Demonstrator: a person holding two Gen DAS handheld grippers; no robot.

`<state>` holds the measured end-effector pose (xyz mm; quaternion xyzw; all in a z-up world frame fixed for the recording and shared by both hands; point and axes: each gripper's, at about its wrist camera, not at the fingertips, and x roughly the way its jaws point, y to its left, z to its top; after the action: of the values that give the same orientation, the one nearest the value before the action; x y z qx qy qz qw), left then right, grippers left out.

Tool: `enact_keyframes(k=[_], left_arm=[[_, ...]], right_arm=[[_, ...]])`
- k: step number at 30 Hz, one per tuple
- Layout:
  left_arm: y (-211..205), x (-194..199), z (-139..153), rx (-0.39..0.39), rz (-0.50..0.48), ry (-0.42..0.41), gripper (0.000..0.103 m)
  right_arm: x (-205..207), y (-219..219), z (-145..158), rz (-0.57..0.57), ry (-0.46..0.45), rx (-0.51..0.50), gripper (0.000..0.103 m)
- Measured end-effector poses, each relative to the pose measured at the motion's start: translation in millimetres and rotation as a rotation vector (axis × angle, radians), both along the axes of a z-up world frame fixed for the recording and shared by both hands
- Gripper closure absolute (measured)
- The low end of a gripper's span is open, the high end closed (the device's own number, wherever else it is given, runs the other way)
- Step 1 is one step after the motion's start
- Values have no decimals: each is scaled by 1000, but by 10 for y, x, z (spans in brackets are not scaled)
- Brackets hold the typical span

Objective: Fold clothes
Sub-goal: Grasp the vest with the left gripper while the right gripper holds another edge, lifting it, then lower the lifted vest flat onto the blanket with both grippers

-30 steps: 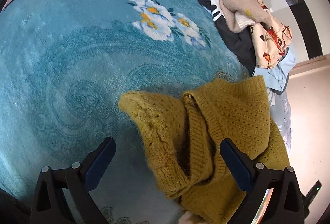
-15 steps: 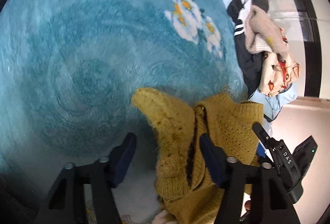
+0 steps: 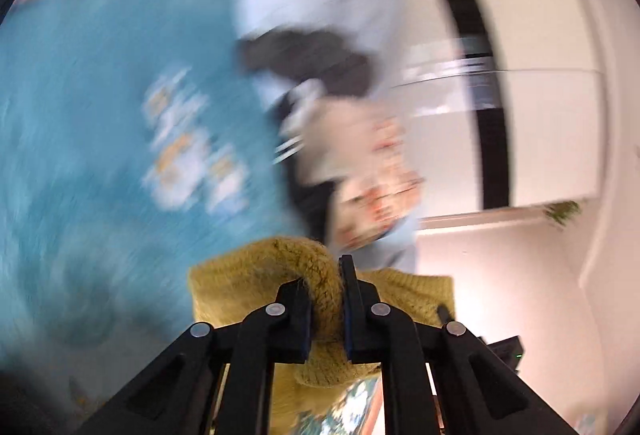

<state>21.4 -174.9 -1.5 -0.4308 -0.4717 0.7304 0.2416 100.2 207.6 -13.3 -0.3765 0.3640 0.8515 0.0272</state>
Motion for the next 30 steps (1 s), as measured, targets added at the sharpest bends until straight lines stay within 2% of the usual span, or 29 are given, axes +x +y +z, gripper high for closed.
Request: enact_keyframes(k=[4, 6, 9, 12, 19, 21, 23, 26, 28, 30], left_arm=[[-124, 118, 1395, -3, -10, 351, 91], [-218, 333, 1927, -23, -12, 492, 91], [-349, 729, 2310, -68, 16, 639, 91], [-427, 1002, 2352, -128, 36, 694, 91], [-439, 1512, 2489, -256, 43, 775, 91], [-438, 1653, 2530, -293, 44, 798, 91], [-305, 1601, 2596, -311, 25, 817, 91], [-148, 1296, 2412, -332, -14, 731, 91], [-44, 1064, 2113, -352, -41, 640, 91], [53, 860, 1712, -371, -62, 546, 91]], right_arm=[[306, 151, 1032, -52, 283, -18, 89], [498, 127, 1463, -49, 407, -22, 89], [755, -64, 1721, -21, 495, 4, 89], [1012, -258, 1975, 7, 581, 32, 89], [1653, -625, 1906, 48, 587, 35, 89], [1865, -705, 2052, 66, 613, 84, 89], [2072, -752, 2206, 78, 650, 153, 89], [2091, -713, 2227, 56, 636, 195, 89], [1982, -653, 2116, 35, 588, 205, 89], [1795, -556, 1834, 11, 507, 199, 89]])
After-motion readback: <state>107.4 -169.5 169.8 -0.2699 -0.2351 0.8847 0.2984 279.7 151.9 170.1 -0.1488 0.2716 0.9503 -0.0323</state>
